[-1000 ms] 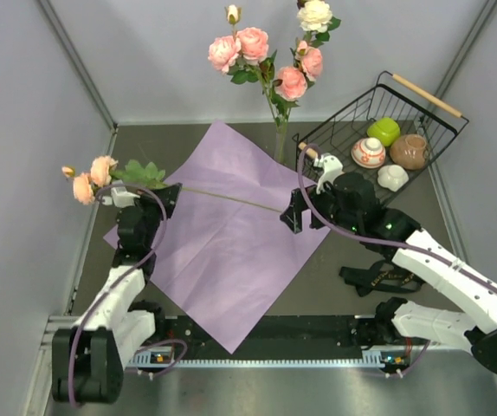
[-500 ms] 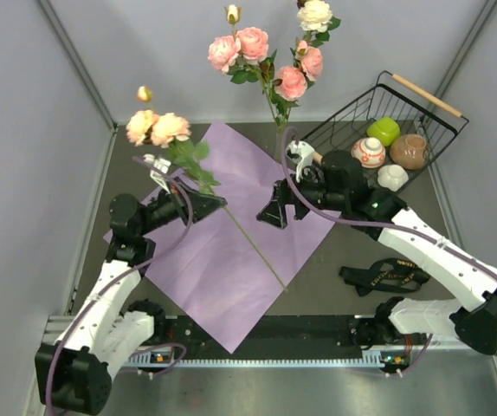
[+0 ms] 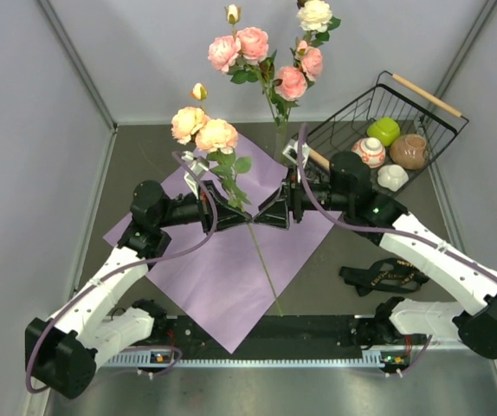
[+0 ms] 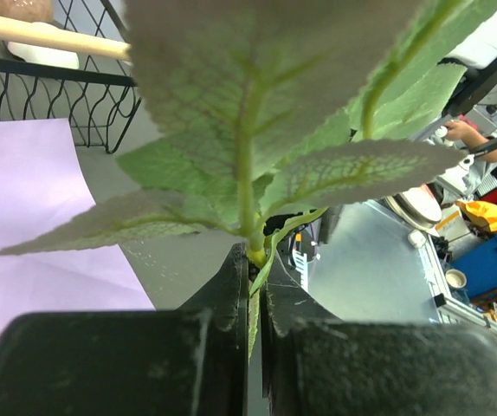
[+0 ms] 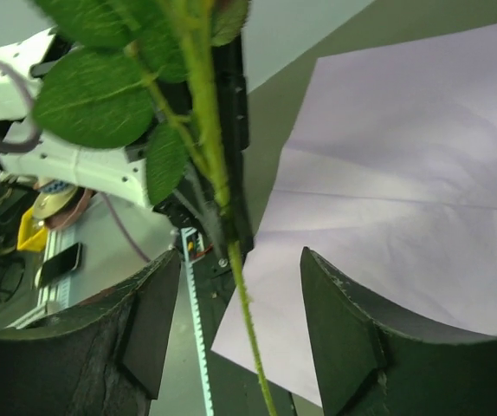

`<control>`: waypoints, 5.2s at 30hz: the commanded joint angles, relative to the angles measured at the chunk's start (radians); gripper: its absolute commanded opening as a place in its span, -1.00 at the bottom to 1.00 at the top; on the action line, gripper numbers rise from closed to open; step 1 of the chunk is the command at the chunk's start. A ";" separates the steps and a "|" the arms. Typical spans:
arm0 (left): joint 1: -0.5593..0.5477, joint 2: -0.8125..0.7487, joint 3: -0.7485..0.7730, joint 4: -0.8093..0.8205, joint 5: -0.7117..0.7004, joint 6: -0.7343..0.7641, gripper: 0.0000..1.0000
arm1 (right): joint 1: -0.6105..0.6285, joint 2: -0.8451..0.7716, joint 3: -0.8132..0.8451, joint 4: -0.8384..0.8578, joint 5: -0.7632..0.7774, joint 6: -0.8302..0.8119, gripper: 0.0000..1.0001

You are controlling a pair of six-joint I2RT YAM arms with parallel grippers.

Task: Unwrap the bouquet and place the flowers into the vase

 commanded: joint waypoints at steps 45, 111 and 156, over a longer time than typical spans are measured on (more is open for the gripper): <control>-0.006 -0.189 0.155 -0.204 -0.123 0.152 0.61 | 0.060 -0.220 -0.124 0.231 0.386 -0.118 -1.00; -0.236 -0.007 0.140 -0.221 0.017 0.229 -1.00 | -0.180 -0.146 0.044 0.330 -0.160 0.260 -0.11; -0.232 -0.287 0.182 -0.651 -0.835 0.350 0.43 | -0.183 0.061 0.477 0.146 0.862 -0.475 -1.00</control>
